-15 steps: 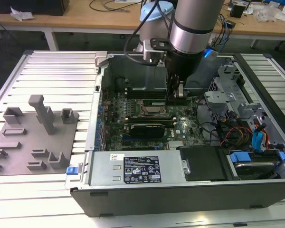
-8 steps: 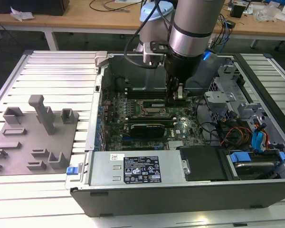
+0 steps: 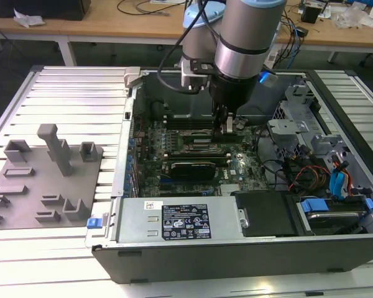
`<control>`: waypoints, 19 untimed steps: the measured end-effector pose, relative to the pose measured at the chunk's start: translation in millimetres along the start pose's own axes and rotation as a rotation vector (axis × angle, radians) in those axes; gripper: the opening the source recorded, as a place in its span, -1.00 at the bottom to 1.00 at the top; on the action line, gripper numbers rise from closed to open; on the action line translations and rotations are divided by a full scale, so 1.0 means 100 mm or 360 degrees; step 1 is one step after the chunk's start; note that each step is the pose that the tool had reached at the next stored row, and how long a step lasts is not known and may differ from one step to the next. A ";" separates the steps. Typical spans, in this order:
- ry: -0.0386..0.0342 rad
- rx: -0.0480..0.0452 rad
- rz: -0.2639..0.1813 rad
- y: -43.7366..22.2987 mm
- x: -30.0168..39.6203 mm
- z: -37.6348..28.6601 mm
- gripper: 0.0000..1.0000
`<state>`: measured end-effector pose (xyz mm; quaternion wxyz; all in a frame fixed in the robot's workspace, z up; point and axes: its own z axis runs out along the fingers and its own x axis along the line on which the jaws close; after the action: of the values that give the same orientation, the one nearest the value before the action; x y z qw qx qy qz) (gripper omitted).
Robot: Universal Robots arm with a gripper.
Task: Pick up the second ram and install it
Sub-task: 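Insert the second ram into the second slot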
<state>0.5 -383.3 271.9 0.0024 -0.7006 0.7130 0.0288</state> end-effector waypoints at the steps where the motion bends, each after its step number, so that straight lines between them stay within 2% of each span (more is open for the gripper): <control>1: 0.0000 0.0000 0.0000 0.001 0.000 0.002 -0.73; 8: 0.0001 0.0000 0.0000 0.004 0.000 0.005 -0.73; 14: 0.0002 0.0000 0.0000 0.132 0.004 0.047 -0.73; 19: 0.0001 0.0000 0.0000 0.179 0.006 0.071 -0.73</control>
<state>-17.7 -383.2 265.4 0.0021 -0.7006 0.7130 0.0285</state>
